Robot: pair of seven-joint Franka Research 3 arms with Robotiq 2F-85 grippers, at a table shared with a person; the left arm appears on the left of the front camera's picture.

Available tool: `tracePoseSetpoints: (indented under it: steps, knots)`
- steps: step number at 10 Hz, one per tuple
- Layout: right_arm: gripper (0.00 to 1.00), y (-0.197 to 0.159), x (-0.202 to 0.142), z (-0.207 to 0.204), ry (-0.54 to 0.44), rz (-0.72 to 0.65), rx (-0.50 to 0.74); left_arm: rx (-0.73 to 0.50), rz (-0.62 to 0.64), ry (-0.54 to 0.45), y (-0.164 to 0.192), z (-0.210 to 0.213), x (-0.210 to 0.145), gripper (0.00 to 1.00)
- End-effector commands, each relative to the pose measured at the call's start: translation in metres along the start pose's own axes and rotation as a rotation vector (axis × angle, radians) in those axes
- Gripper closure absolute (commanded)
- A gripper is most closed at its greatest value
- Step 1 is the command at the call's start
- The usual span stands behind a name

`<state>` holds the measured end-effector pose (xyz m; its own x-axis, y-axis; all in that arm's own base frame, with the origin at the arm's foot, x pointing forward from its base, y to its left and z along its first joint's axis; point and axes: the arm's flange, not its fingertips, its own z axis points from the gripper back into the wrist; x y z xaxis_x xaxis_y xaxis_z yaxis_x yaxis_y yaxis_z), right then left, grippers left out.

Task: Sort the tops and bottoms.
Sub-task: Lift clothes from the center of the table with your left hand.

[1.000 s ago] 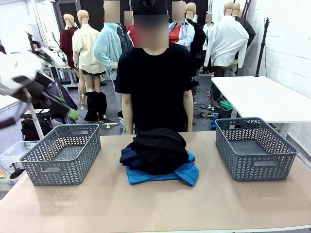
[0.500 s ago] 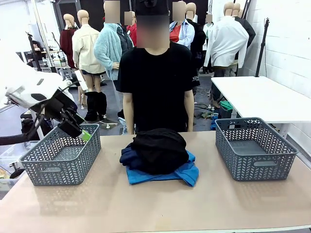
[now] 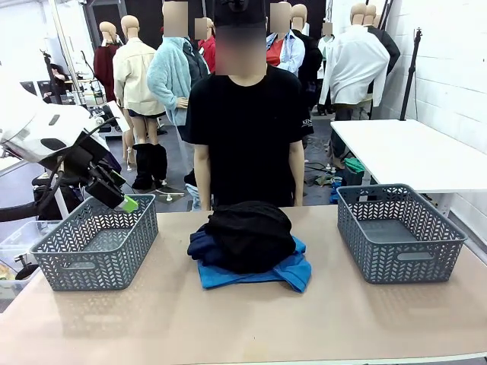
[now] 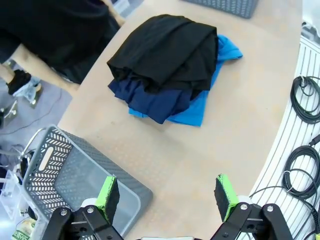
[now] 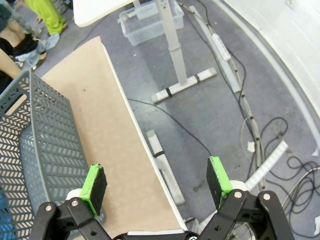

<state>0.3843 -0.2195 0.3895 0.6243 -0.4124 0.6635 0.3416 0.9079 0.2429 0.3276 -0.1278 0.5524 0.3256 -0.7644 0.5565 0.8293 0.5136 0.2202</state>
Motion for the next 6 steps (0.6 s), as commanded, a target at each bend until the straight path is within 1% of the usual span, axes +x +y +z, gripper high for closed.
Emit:
tracePoseSetpoints:
  steps: [1, 2, 3, 4, 6]
  knots:
    - [0.0, 0.003, 0.001, 0.003, 0.007, -0.003, -0.007, 0.001, -0.059, -0.048, 0.008, -0.012, 0.01, 0.0]
    - [0.0, 0.003, 0.001, 0.003, 0.007, -0.003, -0.007, -0.009, -0.105, -0.041, 0.013, -0.026, 0.027, 0.0]
    - [0.0, 0.003, 0.001, 0.003, 0.007, -0.003, -0.007, -0.018, -0.179, -0.038, 0.018, -0.047, 0.053, 0.0]
    - [0.0, 0.003, 0.001, 0.003, 0.007, -0.003, -0.007, -0.045, -0.215, -0.017, 0.02, -0.068, 0.076, 0.0]
    - [0.0, 0.003, 0.001, 0.003, 0.007, -0.003, -0.007, -0.146, -0.305, 0.013, 0.016, -0.107, 0.111, 0.0]
